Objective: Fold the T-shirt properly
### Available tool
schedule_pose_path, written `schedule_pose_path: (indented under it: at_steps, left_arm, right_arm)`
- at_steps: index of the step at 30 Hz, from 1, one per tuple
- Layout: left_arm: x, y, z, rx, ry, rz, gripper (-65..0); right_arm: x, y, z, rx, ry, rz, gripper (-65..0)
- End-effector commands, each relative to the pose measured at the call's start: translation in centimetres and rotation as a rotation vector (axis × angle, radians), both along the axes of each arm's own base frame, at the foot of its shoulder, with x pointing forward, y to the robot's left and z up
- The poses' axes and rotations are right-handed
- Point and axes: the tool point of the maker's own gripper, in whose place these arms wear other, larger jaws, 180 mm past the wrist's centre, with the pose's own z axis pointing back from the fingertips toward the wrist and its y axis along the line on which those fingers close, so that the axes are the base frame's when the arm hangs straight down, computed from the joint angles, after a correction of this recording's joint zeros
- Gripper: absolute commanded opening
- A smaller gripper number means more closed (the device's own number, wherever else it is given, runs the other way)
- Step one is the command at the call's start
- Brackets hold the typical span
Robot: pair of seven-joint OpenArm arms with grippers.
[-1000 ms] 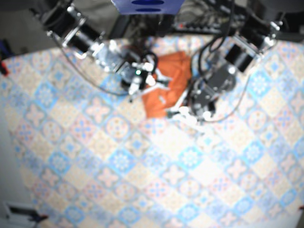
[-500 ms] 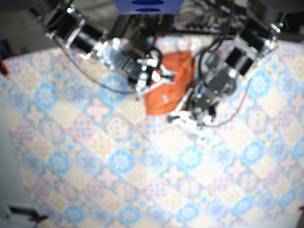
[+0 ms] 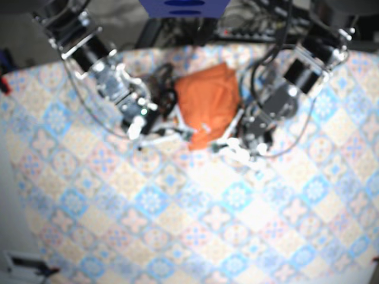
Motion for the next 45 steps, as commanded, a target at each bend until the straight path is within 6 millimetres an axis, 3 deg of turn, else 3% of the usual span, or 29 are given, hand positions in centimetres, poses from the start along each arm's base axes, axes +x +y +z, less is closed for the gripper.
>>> schedule_pose_path:
  at_steps: [1, 4, 7, 10, 15, 17, 20, 24, 29, 34, 39, 41, 45]
  left_arm:
    - [1.4, 0.0, 1.4, -0.005, -0.045, 0.005, -54.2]
    - [2.2, 0.5, 2.2, -0.02, -0.069, 0.034, -54.0]
    - [4.3, 1.9, 5.0, -0.084, -0.152, 0.124, -53.9]
    - [6.0, 4.9, 7.4, -0.11, -0.22, 0.226, -53.9]
    - [6.6, 8.7, 9.3, -0.089, -0.274, 0.298, -53.8]
    - [5.6, 10.5, 9.7, -0.064, -0.288, 0.312, -53.8]
    - [2.8, 13.9, 10.0, 0.003, -0.294, 0.343, -53.8]
    - [-2.6, 17.9, 10.6, 0.115, -0.276, 0.371, -53.8]
    - [-10.6, 20.3, 10.8, 0.185, -0.218, 0.417, -53.8]
    - [-19.8, 21.3, 7.9, 0.207, -0.044, 0.501, -53.8]
    - [-28.2, 19.8, 5.2, 0.122, 0.105, 0.566, -53.8]
    - [-31.1, 18.8, 4.6, 0.092, 0.155, 0.597, -53.8]
    - [-35.9, 18.1, 2.5, 0.069, 0.286, 0.676, -53.8]
  right_arm:
    - [0.7, -0.3, 0.6, 0.008, -0.02, -0.014, -63.9]
    - [0.5, -1.3, 0.3, 0.007, -0.008, -0.053, -63.9]
    - [0.7, -4.9, 0.3, -0.014, -0.018, -0.141, -63.9]
    - [1.3, -8.8, 1.5, -0.001, -0.071, -0.244, -63.9]
    - [1.2, -14.9, 3.4, -0.023, -0.153, -0.436, -63.9]
    - [0.3, -17.2, 3.7, -0.048, -0.166, -0.51, -63.8]
    - [-2.1, -20.1, 3.9, -0.06, -0.149, -0.589, -63.8]
    - [-6.0, -24.6, 4.2, -0.06, -0.123, -0.71, -63.8]
    - [-10.7, -29.4, 4.7, -0.075, -0.082, -0.85, -63.9]
    - [-15.9, -33.7, 5.6, -0.175, -0.034, -0.932, -63.9]
    - [-21.0, -38.3, 7.5, -0.315, -0.013, -1.008, -63.9]
    - [-22.9, -40.3, 8.4, -0.412, -0.008, -1.021, -63.9]
    - [-26.2, -42.5, 9.3, -0.613, 0.025, -0.969, -63.9]
